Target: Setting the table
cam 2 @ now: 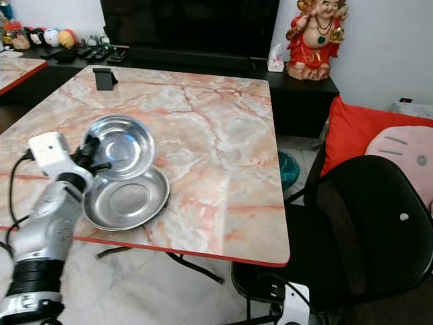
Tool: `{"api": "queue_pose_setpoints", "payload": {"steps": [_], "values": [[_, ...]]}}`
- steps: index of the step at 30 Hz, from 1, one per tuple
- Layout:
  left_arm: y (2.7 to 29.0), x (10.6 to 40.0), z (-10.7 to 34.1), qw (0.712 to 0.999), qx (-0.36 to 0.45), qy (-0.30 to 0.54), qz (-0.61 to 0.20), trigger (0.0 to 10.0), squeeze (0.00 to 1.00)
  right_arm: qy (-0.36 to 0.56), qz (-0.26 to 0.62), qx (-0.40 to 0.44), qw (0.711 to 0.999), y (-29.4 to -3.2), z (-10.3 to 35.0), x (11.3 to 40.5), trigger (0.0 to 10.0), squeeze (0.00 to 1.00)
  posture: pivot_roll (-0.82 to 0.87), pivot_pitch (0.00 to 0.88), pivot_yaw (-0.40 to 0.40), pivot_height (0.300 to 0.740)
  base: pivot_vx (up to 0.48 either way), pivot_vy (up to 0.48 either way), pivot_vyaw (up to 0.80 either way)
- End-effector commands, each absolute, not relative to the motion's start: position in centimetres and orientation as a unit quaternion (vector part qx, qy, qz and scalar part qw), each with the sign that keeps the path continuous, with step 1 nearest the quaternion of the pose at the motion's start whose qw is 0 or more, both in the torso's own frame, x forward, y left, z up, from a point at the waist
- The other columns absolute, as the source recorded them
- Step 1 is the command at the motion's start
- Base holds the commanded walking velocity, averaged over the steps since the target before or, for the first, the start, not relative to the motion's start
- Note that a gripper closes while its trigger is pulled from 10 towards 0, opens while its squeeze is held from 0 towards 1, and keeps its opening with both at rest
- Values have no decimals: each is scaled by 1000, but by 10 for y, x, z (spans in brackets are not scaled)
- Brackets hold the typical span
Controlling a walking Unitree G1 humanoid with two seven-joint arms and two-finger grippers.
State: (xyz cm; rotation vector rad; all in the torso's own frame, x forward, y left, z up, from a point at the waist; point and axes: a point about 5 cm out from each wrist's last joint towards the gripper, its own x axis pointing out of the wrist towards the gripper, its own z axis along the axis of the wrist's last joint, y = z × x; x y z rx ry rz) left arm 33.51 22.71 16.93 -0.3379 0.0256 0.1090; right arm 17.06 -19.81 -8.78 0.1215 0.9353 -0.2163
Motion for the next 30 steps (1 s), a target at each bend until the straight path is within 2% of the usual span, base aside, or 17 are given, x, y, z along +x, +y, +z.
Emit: {"api": "queue_pose_setpoints", "payload": {"steps": [1, 7, 12, 30], "values": [[222, 339, 172, 981, -188, 40, 32, 10000, 0, 452, -105, 62, 884, -199, -88, 171, 10000, 0, 64, 0, -45, 740, 0, 0, 0], [219, 337, 161, 981, -177, 79, 14, 10000, 0, 453, -104, 62, 883, -199, -88, 170, 10000, 0, 62, 0, -43, 740, 0, 0, 0], [210, 333, 146, 967, -215, 134, -4, 10000, 0, 454, -104, 64, 883, -198, -88, 170, 10000, 0, 57, 0, -41, 740, 0, 0, 0], [211, 332, 142, 964, -210, 166, 11, 10000, 0, 453, -102, 66, 883, -199, -88, 171, 10000, 0, 62, 0, -46, 740, 0, 0, 0]]}}
